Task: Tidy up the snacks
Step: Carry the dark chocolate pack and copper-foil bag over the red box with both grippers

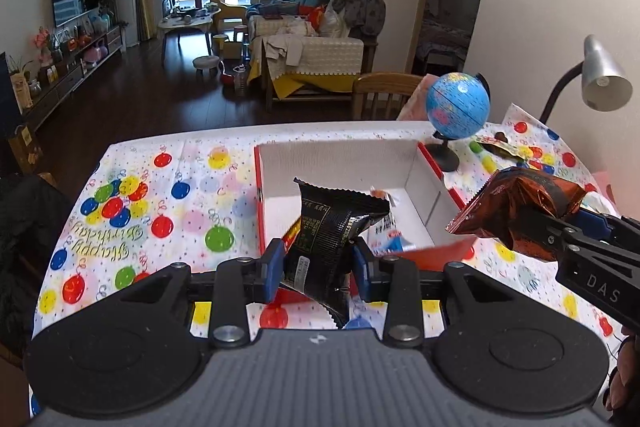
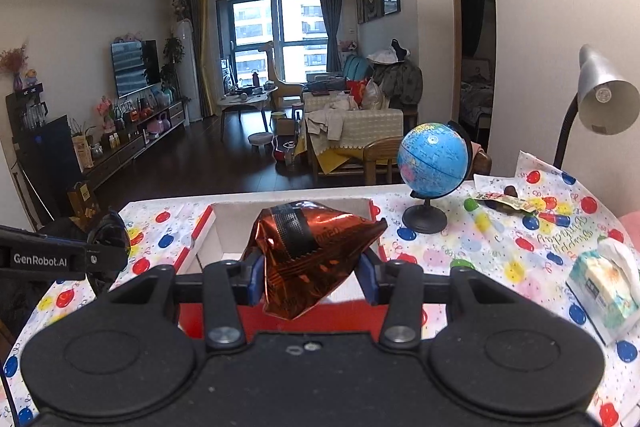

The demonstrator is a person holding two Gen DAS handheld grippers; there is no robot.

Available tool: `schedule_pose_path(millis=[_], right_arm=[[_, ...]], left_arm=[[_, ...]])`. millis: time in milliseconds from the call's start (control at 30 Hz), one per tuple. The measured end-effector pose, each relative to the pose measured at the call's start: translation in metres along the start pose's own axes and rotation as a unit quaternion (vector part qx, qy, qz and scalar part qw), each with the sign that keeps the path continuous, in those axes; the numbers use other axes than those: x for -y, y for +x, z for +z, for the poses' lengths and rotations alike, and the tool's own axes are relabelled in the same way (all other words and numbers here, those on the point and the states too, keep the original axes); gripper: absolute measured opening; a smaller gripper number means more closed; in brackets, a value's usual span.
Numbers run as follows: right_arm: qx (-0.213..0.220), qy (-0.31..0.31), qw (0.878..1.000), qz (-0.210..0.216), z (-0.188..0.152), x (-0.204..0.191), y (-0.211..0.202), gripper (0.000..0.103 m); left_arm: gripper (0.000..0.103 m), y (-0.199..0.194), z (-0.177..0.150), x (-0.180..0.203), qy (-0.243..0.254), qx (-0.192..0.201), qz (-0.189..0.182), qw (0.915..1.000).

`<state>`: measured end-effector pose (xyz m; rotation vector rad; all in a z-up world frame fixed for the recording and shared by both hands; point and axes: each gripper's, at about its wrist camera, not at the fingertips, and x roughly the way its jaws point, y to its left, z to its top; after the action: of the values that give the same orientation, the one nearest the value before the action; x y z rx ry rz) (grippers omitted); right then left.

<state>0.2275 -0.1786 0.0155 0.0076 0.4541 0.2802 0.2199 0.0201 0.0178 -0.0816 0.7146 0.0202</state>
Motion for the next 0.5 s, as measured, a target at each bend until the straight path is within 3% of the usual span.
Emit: schedule_pose_path(millis=[500], right_arm=[[-0.04,-0.015,0.999,0.012,0.014,0.032,0.087,0.043]], left_arm=[[0.035,0.101,0.049,0.02,0.012,-0.022,0.023,0.9994]])
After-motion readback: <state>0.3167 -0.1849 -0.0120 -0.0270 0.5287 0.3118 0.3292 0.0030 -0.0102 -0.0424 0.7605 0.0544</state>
